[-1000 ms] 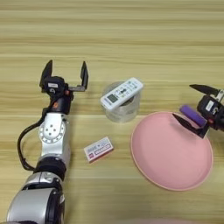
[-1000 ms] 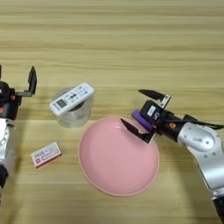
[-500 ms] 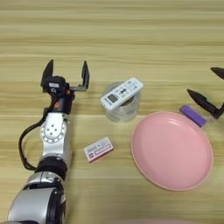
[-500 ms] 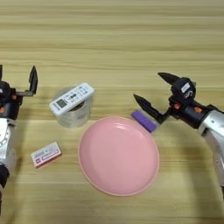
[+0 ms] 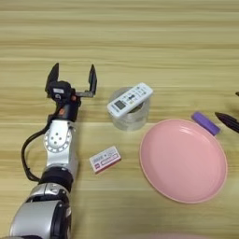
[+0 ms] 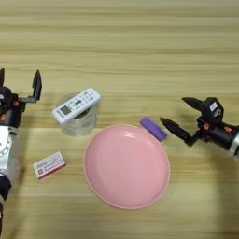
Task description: Move the objects on the table
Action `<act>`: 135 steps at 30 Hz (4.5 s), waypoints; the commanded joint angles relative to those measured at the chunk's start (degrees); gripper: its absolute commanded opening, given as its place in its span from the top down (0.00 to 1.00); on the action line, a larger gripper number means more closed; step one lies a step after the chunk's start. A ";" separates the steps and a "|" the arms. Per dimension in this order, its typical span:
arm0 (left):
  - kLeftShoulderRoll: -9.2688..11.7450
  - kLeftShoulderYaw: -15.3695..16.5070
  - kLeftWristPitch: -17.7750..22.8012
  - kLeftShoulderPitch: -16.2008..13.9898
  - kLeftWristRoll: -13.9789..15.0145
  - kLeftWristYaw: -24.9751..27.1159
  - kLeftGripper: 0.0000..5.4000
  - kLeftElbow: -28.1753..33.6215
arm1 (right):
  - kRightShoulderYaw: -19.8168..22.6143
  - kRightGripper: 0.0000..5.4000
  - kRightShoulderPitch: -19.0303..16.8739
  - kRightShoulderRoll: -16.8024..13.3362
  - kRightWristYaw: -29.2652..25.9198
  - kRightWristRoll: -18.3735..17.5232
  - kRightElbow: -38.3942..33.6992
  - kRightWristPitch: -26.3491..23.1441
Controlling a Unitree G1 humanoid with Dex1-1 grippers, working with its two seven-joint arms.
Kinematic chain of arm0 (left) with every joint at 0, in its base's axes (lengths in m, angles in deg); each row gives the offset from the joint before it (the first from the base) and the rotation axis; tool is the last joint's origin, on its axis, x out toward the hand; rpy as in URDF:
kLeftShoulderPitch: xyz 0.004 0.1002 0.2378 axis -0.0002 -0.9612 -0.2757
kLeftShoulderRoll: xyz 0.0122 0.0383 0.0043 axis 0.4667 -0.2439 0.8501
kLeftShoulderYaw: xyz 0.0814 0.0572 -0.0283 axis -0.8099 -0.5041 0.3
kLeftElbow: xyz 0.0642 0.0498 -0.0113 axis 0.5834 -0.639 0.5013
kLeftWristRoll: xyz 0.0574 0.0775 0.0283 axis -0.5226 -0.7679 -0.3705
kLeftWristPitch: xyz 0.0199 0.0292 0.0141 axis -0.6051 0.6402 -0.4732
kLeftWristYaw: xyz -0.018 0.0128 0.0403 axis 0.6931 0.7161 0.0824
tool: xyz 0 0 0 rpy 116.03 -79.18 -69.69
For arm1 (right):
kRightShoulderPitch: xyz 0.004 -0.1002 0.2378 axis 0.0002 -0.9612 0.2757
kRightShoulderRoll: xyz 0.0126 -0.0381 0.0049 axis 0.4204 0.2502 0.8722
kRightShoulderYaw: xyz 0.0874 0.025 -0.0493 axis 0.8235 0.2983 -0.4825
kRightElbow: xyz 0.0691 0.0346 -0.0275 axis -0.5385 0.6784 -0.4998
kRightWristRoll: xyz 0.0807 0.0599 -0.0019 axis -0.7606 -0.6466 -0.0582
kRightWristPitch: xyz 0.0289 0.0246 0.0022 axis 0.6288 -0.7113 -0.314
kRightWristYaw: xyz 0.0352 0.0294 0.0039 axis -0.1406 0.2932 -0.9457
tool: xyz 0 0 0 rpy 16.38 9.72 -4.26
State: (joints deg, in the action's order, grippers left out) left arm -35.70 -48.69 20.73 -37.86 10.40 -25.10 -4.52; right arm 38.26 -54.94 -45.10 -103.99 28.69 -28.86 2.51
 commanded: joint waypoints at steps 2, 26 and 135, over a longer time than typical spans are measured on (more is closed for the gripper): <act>0.07 -0.03 -0.22 0.65 0.54 0.65 0.00 0.41 | -0.80 0.00 1.52 -1.07 -1.09 3.29 6.09 4.08; 0.00 -0.11 -0.46 0.63 0.69 0.90 0.00 0.19 | -3.58 0.00 1.24 0.85 -1.99 7.74 11.11 7.81; -0.64 -0.86 -0.92 0.80 -0.06 -0.46 0.00 -0.04 | -14.80 0.74 -10.88 -0.93 -3.20 6.61 -27.20 -3.15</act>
State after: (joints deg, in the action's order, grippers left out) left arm -36.48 -49.44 20.18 -37.51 10.89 -25.46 -4.65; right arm 23.80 -65.81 -45.29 -106.97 34.78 -56.50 -0.97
